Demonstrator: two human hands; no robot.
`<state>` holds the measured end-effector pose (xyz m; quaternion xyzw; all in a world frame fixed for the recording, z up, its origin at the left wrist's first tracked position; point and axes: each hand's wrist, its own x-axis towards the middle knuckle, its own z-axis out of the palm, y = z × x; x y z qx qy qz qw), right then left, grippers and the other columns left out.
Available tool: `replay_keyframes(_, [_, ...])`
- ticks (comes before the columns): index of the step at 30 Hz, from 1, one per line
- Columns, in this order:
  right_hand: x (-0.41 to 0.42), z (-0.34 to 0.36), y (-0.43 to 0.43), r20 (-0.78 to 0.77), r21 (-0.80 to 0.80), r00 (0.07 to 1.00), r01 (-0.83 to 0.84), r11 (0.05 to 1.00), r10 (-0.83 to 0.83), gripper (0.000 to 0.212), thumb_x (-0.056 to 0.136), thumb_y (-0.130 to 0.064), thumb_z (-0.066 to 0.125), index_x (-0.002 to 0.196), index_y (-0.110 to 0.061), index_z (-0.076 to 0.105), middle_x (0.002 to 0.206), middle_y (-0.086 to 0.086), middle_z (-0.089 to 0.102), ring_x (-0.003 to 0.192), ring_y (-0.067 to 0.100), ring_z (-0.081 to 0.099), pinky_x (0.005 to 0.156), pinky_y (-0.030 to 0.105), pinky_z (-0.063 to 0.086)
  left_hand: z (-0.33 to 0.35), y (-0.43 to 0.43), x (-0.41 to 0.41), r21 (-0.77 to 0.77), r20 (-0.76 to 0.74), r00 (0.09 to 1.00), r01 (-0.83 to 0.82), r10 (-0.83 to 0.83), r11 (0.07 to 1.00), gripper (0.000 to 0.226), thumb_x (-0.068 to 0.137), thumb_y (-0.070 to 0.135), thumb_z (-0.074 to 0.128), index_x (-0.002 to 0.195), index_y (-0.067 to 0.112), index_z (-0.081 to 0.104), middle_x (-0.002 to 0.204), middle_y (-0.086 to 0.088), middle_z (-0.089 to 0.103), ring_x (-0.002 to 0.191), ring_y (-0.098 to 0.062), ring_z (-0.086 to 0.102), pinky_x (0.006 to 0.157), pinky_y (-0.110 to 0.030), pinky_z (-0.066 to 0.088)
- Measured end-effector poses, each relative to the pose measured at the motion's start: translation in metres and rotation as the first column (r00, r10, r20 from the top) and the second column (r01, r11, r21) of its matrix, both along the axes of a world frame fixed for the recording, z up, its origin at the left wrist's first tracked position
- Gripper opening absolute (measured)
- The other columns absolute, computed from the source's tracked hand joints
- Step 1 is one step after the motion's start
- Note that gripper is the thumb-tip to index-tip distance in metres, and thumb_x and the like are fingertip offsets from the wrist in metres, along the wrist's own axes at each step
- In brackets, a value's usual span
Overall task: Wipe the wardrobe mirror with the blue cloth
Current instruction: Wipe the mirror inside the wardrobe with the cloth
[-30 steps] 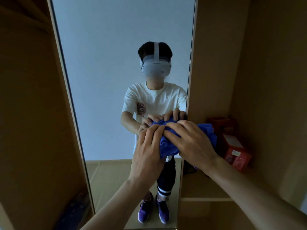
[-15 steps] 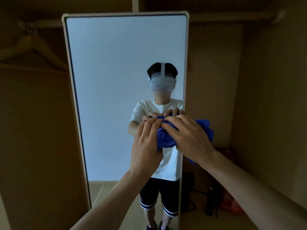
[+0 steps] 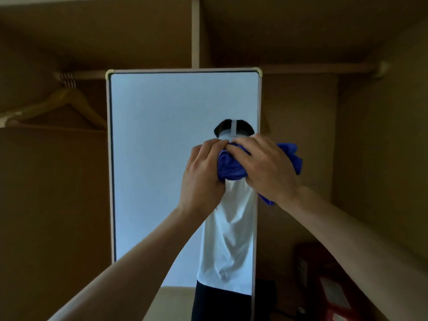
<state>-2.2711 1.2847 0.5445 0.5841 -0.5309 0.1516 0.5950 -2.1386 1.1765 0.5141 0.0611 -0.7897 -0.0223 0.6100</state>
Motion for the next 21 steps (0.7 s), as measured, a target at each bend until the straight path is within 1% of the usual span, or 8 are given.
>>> replay_keyframes(2, [-0.001,0.020,-0.002,-0.028,-0.026,0.999,0.016,1.000,-0.016,0.044,0.080,-0.001,0.067,0.124,-0.006,0.064,0.120,0.016,0.066,0.101,0.035,0.062,0.087,0.047,0.052,0.019,-0.004,-0.002,-0.024,-0.021,1.000,-0.005,0.004,1.000,0.063,0.073,-0.010,0.069,0.133,0.011,0.061,0.131,-0.003,0.062,0.117,-0.026,0.054,0.094,-0.024,0.043])
replay_keyframes(4, [-0.002,0.042,-0.003,-0.049,-0.045,0.998,0.044,0.998,-0.046,0.047,0.078,-0.004,0.075,0.124,-0.006,0.064,0.120,0.015,0.066,0.101,0.035,0.062,0.086,0.048,0.052,0.038,-0.008,-0.005,-0.060,-0.049,0.999,0.005,-0.008,0.998,0.063,0.073,-0.005,0.073,0.133,0.010,0.061,0.131,-0.003,0.062,0.117,-0.026,0.055,0.094,-0.025,0.044])
replay_keyframes(7, [-0.001,0.068,-0.005,-0.077,-0.079,0.994,0.077,0.994,-0.083,0.043,0.085,-0.007,0.071,0.127,-0.005,0.063,0.122,0.016,0.065,0.104,0.036,0.061,0.087,0.047,0.052,0.064,-0.014,-0.009,-0.091,-0.083,0.995,0.041,-0.049,0.995,0.064,0.072,0.003,0.071,0.135,0.010,0.059,0.132,-0.004,0.061,0.119,-0.026,0.053,0.094,-0.026,0.044])
replay_keyframes(11, [0.002,0.086,-0.008,-0.091,-0.116,0.989,0.106,0.988,-0.117,0.043,0.084,-0.004,0.071,0.126,-0.003,0.064,0.122,0.018,0.066,0.105,0.038,0.062,0.088,0.049,0.052,0.085,-0.024,-0.012,-0.130,-0.100,0.993,0.047,-0.061,0.990,0.065,0.075,-0.002,0.071,0.137,0.011,0.057,0.134,-0.004,0.060,0.121,-0.025,0.052,0.093,-0.026,0.043])
replay_keyframes(14, [0.006,0.101,-0.008,-0.065,-0.142,0.987,0.136,0.980,-0.147,0.046,0.083,-0.005,0.071,0.128,-0.004,0.063,0.124,0.018,0.065,0.109,0.039,0.061,0.090,0.049,0.051,0.104,-0.026,-0.010,-0.150,-0.093,0.993,0.061,-0.075,0.987,0.066,0.076,-0.004,0.071,0.138,0.013,0.056,0.135,-0.003,0.059,0.122,-0.025,0.052,0.094,-0.029,0.045])
replay_keyframes(17, [0.011,0.124,-0.008,-0.056,-0.212,0.980,0.173,0.962,-0.189,0.043,0.088,-0.007,0.067,0.130,-0.006,0.061,0.128,0.016,0.063,0.110,0.038,0.059,0.091,0.048,0.049,0.132,-0.025,-0.004,-0.209,-0.103,0.991,0.064,-0.087,0.976,0.067,0.075,0.000,0.074,0.138,0.015,0.056,0.136,-0.002,0.059,0.123,-0.025,0.053,0.095,-0.034,0.048])
replay_keyframes(19, [0.014,0.138,-0.009,-0.039,-0.275,0.980,0.178,0.945,-0.196,0.039,0.092,-0.012,0.065,0.131,-0.009,0.060,0.129,0.013,0.063,0.110,0.036,0.058,0.091,0.046,0.049,0.150,-0.024,0.000,-0.243,-0.113,0.989,0.064,-0.094,0.968,0.069,0.074,0.001,0.075,0.139,0.014,0.056,0.139,-0.002,0.058,0.124,-0.026,0.054,0.093,-0.036,0.049])
replay_keyframes(21, [0.017,0.144,-0.010,0.011,-0.290,0.982,0.182,0.940,-0.187,0.040,0.093,-0.014,0.063,0.133,-0.010,0.059,0.130,0.013,0.061,0.113,0.037,0.056,0.094,0.046,0.048,0.159,-0.026,0.004,-0.261,-0.096,0.991,0.062,-0.089,0.963,0.069,0.075,0.005,0.076,0.140,0.016,0.054,0.139,-0.001,0.057,0.124,-0.026,0.054,0.090,-0.038,0.050])
